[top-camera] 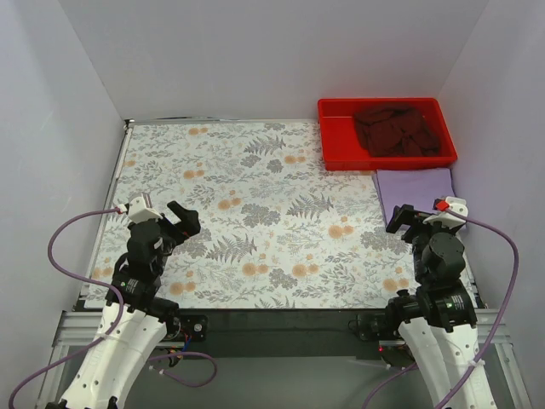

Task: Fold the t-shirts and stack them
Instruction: Grab the tshirt from the pile, then move the tshirt to the center of the board

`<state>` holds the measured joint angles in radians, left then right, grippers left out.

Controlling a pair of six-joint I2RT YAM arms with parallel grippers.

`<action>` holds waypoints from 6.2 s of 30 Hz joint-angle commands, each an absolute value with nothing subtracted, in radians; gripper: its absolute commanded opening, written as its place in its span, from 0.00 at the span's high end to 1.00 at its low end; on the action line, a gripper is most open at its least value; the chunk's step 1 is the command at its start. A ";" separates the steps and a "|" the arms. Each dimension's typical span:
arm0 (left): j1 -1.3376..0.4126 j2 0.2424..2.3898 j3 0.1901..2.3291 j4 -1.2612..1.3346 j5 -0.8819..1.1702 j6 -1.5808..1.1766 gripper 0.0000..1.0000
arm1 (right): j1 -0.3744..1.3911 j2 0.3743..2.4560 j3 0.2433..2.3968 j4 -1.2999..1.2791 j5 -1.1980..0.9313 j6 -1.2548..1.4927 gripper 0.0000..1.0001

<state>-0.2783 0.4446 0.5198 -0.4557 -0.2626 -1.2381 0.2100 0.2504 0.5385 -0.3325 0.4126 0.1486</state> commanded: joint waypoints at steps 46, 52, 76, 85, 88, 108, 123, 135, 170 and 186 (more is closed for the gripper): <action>-0.302 0.497 0.543 -0.428 -0.236 -1.223 0.04 | -0.057 2.404 1.907 -0.028 -0.060 0.107 0.17; -0.298 0.499 0.541 -0.423 -0.230 -1.223 0.04 | -0.057 2.441 1.919 -0.028 -0.126 0.126 0.60; -0.295 0.405 0.535 -0.442 -0.233 -1.224 0.04 | 0.264 1.625 1.899 -0.041 -0.356 0.031 0.99; -0.295 0.382 0.535 -0.449 -0.232 -1.230 0.04 | 0.442 1.370 1.544 -0.023 -0.365 0.146 0.59; -0.295 0.382 0.535 -0.454 -0.224 -1.230 0.04 | 0.442 1.261 1.240 -0.046 -0.233 0.198 0.34; -0.295 0.512 0.531 -0.440 -0.180 -1.252 0.04 | 0.821 1.282 0.767 -0.132 -0.088 0.183 0.30; -0.400 0.995 0.707 -0.413 -0.050 -1.308 0.08 | 0.770 1.388 0.799 -0.074 -0.081 0.108 0.36; -0.402 1.189 0.609 -0.209 -0.249 -1.632 0.09 | 0.770 1.634 1.003 -0.069 -0.095 -0.095 0.35; -0.239 1.103 0.827 -0.108 -0.273 -1.365 0.54 | 1.087 1.597 1.450 -0.440 -0.543 -0.186 0.70; -0.235 0.814 0.644 -0.426 -0.307 -1.384 0.17 | 0.853 1.509 1.072 -0.182 -0.143 0.047 0.43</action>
